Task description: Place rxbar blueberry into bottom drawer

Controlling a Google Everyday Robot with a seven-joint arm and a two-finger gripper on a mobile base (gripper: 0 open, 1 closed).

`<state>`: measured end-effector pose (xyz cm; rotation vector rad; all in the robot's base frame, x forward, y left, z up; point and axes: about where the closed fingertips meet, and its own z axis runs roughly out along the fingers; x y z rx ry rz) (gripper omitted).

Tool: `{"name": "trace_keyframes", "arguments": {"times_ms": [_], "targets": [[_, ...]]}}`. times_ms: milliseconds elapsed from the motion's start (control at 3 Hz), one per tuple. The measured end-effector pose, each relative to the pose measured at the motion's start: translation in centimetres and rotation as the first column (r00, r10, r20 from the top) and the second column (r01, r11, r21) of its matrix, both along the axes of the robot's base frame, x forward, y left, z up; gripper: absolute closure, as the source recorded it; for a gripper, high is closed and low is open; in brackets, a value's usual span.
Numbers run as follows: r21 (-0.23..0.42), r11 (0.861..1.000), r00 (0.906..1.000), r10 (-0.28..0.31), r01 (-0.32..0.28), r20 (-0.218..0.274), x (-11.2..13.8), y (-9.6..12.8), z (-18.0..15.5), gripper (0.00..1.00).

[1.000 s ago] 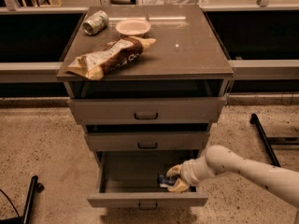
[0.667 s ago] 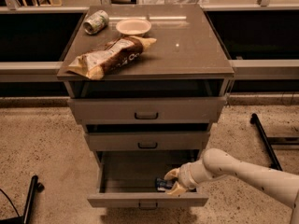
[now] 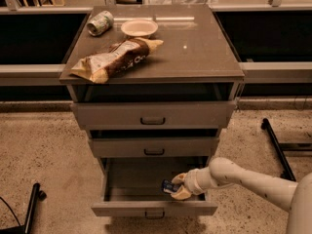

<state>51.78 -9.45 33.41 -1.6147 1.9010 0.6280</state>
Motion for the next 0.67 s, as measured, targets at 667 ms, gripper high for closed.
{"name": "trace_keyframes", "arguments": {"times_ms": [667], "targets": [[0.110, 0.977, 0.9825, -0.186, 0.184, 0.005, 5.8, 0.0, -8.9, 0.84]]}}
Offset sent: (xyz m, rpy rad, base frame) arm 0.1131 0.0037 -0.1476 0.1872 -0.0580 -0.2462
